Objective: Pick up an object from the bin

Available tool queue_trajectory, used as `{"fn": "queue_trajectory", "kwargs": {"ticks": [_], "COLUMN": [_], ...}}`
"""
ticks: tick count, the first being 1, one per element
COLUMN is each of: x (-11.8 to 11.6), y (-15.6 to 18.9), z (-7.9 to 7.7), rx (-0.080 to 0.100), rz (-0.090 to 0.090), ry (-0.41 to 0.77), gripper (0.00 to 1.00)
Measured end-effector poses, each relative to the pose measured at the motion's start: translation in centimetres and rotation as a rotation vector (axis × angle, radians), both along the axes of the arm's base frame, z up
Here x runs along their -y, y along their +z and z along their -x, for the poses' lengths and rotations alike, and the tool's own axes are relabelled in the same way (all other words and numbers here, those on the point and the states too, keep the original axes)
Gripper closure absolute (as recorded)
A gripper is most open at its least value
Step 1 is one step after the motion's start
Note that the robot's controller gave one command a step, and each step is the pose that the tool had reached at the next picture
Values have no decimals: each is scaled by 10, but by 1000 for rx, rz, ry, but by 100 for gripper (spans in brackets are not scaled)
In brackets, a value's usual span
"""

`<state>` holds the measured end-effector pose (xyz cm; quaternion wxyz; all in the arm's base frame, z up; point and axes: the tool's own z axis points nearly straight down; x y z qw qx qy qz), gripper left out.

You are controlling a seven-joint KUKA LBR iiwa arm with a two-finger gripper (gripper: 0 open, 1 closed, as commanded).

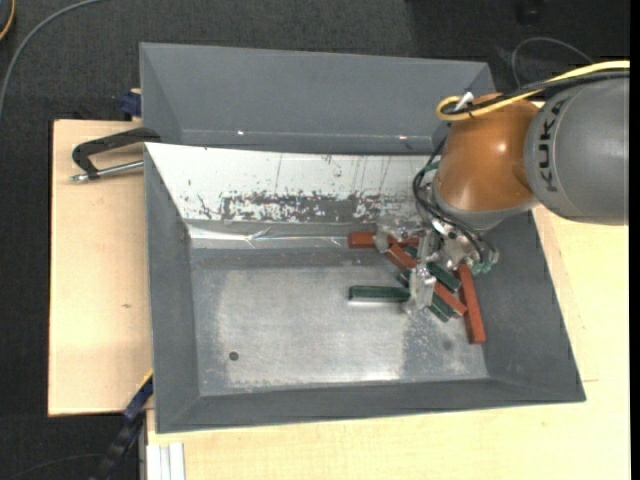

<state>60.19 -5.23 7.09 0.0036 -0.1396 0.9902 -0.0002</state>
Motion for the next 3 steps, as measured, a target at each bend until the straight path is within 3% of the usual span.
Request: {"fn": "queue_trajectory", "kwargs": {"ticks": [1, 2, 3], "x": [-29, -29, -32], "y": [0, 0, 222], "z": [29, 29, 36], "rx": [-5, -5, 1], "rz": [0, 0, 1], "ry": [300, 299, 286], "gripper": [0, 100, 100]}}
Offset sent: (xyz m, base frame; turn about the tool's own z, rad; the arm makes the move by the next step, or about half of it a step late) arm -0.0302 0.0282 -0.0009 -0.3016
